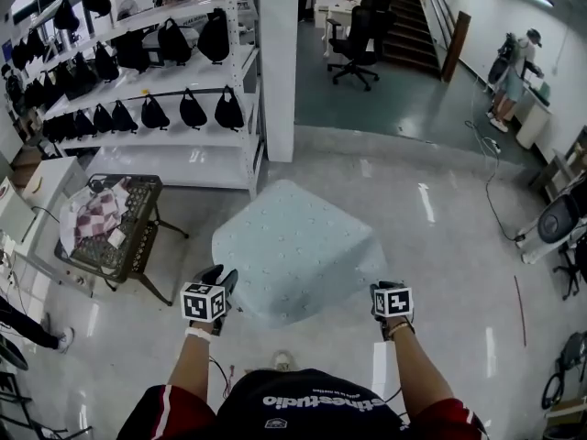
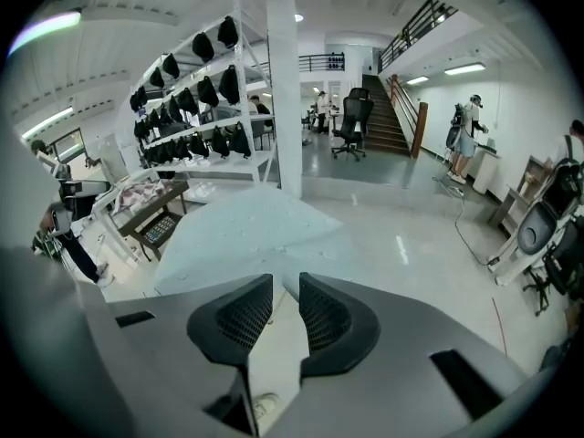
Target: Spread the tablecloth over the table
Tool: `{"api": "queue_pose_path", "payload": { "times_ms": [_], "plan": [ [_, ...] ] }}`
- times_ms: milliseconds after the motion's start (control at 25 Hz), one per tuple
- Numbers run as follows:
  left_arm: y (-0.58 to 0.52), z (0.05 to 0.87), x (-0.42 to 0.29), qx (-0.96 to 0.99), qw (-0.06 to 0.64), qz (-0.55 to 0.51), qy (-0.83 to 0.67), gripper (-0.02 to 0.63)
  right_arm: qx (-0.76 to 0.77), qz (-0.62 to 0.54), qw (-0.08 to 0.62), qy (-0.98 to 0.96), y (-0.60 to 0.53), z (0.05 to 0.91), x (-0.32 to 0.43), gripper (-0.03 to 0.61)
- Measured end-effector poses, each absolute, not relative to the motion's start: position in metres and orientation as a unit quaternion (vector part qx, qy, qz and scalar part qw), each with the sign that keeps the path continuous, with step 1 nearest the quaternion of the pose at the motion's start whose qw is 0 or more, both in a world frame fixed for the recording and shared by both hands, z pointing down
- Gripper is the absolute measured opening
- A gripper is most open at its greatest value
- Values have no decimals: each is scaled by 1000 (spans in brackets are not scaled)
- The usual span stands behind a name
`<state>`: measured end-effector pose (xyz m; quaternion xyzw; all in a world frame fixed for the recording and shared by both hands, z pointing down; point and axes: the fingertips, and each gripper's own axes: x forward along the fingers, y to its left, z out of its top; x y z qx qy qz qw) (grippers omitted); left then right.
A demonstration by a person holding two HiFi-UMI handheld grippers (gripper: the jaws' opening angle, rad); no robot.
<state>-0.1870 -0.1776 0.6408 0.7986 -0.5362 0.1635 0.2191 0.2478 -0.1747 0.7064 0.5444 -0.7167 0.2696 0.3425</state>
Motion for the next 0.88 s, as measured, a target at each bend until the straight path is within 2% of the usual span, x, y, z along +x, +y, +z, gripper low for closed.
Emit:
{"api": "queue_pose_path", "payload": {
  "times_ms": [120, 160, 360, 880],
  "plan": [
    [-182, 637, -177, 806, 215, 162, -528, 179, 561, 268, 329, -711, -171, 701, 260, 106],
    [-185, 634, -174, 807, 213, 159, -527, 179, 569, 265, 323, -709, -173, 697, 264, 87],
    [-193, 621, -162, 814, 205, 143, -524, 179, 587, 252, 302, -708, -181, 675, 275, 86],
    [-208, 575, -163, 816, 190, 85, -540, 176, 562, 227, 254, -754, -221, 637, 208, 87]
  ]
}}
